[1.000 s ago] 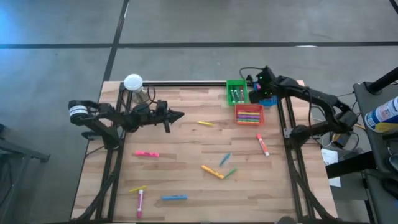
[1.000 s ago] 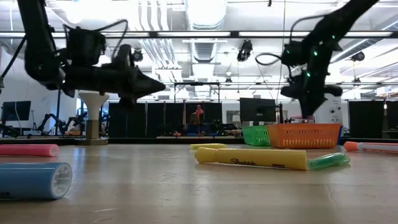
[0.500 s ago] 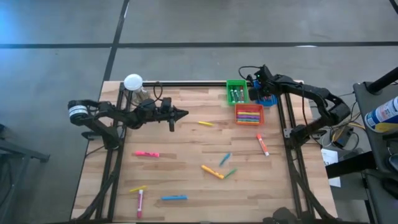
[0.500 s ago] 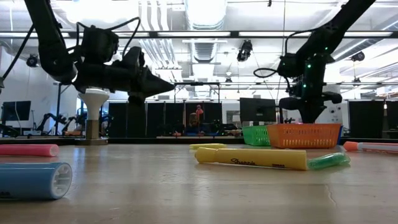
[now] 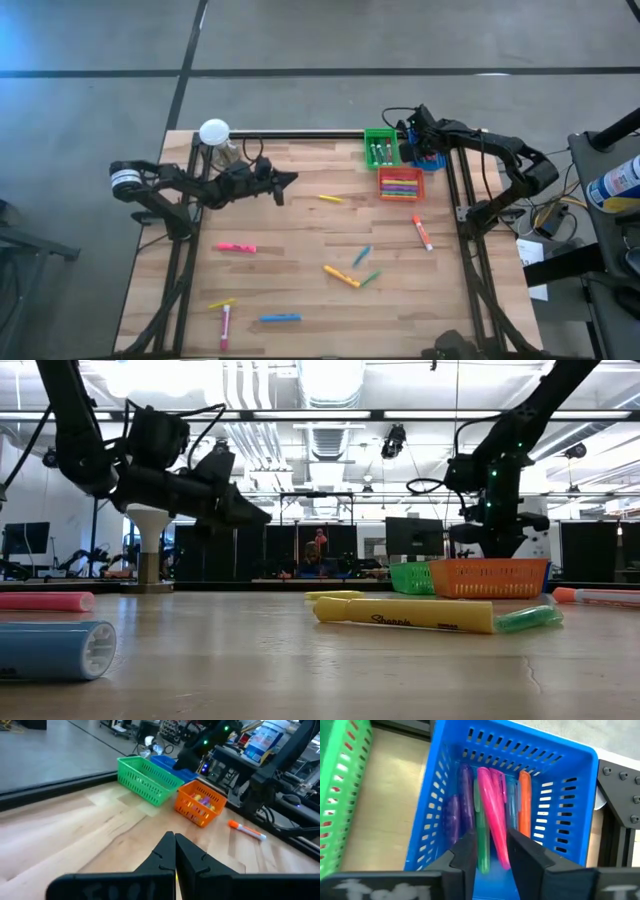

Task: Pick & Place Markers
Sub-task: Put the top yellow pen into the blue bin

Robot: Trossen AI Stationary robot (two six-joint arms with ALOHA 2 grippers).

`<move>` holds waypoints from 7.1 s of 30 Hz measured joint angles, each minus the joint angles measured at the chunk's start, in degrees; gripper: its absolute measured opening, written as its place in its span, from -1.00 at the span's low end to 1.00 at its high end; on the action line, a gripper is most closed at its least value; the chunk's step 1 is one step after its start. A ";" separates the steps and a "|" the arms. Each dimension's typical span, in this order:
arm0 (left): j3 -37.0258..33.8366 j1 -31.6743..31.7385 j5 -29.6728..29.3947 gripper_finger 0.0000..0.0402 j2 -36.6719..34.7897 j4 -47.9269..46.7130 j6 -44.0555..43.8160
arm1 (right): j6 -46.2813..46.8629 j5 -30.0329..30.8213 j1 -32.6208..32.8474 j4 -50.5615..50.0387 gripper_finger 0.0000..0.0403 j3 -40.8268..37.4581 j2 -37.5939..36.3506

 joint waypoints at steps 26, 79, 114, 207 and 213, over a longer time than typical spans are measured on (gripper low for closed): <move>-3.08 0.09 -13.18 -1.00 -0.11 -3.43 -0.89 | -7.30 -0.39 0.00 0.06 -0.59 0.00 -3.81; 24.55 -4.40 7.98 -1.00 7.21 -19.86 7.80 | -11.93 -12.20 16.19 23.56 -0.69 -16.07 -30.23; 43.61 -3.91 8.09 -0.78 19.42 -63.24 33.95 | -12.43 -12.63 21.24 24.81 -0.69 -18.51 -34.86; 20.58 -3.86 21.84 -0.92 10.92 -4.37 5.35 | 4.38 -28.59 37.80 87.25 -0.03 -32.58 -15.49; 21.41 -3.86 21.83 -0.92 10.91 -3.22 6.24 | 4.33 -28.76 38.82 92.76 0.05 -26.16 -7.11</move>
